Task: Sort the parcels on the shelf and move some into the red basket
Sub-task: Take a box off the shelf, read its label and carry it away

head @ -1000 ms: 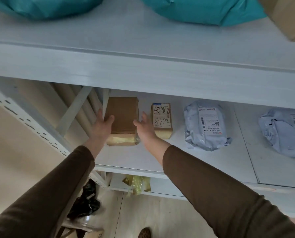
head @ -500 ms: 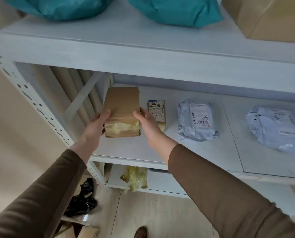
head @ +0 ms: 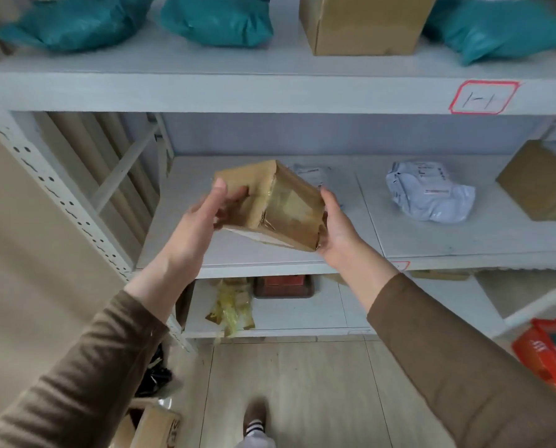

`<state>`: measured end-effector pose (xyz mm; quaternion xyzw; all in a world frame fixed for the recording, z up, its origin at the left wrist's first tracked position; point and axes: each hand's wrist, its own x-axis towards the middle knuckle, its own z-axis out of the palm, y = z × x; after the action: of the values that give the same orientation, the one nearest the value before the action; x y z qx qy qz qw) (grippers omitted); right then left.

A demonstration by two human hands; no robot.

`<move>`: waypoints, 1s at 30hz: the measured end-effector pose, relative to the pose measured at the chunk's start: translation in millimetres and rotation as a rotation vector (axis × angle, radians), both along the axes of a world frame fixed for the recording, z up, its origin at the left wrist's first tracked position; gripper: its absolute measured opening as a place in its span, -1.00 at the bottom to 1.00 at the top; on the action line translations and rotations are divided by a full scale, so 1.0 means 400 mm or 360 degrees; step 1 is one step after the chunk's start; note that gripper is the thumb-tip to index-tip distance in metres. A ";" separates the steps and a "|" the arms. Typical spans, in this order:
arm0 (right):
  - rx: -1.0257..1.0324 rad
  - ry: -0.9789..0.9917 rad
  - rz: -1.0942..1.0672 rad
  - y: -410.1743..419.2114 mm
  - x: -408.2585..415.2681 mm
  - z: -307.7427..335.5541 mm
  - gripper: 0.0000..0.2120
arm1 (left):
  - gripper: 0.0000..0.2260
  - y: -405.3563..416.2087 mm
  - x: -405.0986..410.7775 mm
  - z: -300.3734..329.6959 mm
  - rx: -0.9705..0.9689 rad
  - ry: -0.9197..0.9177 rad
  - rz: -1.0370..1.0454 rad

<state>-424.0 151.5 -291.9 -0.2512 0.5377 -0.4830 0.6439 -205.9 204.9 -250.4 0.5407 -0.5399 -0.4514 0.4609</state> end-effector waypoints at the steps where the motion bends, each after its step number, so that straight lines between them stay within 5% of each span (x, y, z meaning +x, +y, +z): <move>1: 0.0019 -0.0032 -0.0024 0.021 -0.017 -0.007 -0.49 | -0.53 0.016 -0.018 0.007 -0.0006 -0.0039 -0.0029; 6: -0.0001 -0.0008 -0.0090 0.111 -0.055 -0.010 -0.56 | -0.57 0.059 -0.043 -0.015 0.0047 -0.0040 -0.0144; 10: -0.0460 0.0523 -0.0113 0.170 -0.045 0.004 -0.74 | -0.50 0.067 -0.030 -0.083 0.0276 0.0259 -0.0204; 15: -0.1190 0.1168 0.0097 0.228 -0.026 -0.038 -0.47 | -0.41 0.077 -0.033 -0.150 0.0630 0.0697 -0.0241; 20: -0.1702 0.1542 0.0229 0.257 -0.029 -0.086 -0.38 | -0.65 0.096 -0.026 -0.177 0.0352 0.0614 -0.0222; 26: -0.1384 0.1270 0.0150 0.240 -0.047 -0.135 -0.41 | -0.51 0.100 -0.025 -0.204 -0.0089 0.0140 -0.0076; 30: -0.1023 0.0608 0.0080 0.248 -0.044 -0.110 -0.60 | -0.42 0.106 -0.044 -0.209 -0.0425 -0.0450 0.0058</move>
<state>-441.8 250.8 -335.7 -0.5391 0.4627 -0.5555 0.4320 -223.6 247.5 -333.9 0.5426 -0.6443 -0.2869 0.4562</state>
